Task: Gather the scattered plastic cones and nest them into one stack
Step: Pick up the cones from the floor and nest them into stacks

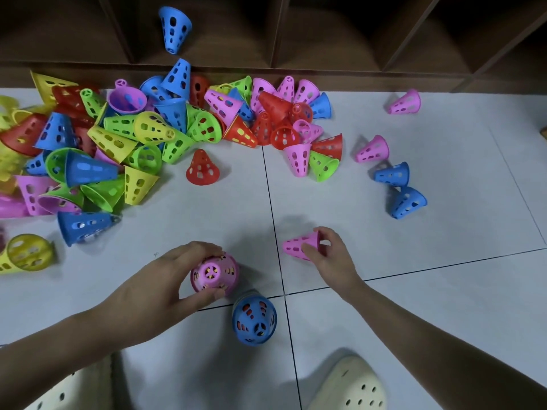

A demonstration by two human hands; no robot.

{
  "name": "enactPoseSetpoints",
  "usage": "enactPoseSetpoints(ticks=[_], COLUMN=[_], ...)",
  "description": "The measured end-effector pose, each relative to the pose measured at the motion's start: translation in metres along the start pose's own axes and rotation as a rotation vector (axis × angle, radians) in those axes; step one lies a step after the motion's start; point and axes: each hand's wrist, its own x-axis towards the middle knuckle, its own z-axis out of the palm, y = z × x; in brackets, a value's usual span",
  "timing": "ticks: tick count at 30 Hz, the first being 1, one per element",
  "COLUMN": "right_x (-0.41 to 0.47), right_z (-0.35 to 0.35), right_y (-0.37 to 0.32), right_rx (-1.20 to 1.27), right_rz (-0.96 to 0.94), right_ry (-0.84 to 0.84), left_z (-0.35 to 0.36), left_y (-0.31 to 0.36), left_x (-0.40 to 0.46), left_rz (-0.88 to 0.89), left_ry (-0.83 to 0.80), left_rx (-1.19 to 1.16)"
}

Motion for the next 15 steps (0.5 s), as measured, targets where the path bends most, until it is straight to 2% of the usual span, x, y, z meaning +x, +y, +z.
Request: enactPoseSetpoints(ticks=[3, 8, 11, 13, 15], right_x=[0.002, 0.005, 0.006, 0.002, -0.013], right_z=[-0.005, -0.012, -0.01, -0.006, -0.001], right_y=[0.011, 0.023, 0.014, 0.0, -0.018], right_rx=[-0.184, -0.827, -1.082, -1.004, -0.654], right_rz=[-0.103, -0.337, -0.291, -0.22, -0.154], right_ry=[-0.003, -0.044, -0.137, -0.177, -0.17], left_z=[0.0, 0.0, 0.001, 0.002, 0.002], left_y=[0.0, -0.001, -0.002, -0.002, -0.001], left_x=[0.0, 0.0, 0.0, -0.001, -0.001], left_rz=[0.004, 0.025, 0.033, 0.033, 0.028], left_ry=[-0.002, 0.0, -0.001, 0.006, 0.012], left_rx=[0.005, 0.029, 0.049, 0.043, 0.016])
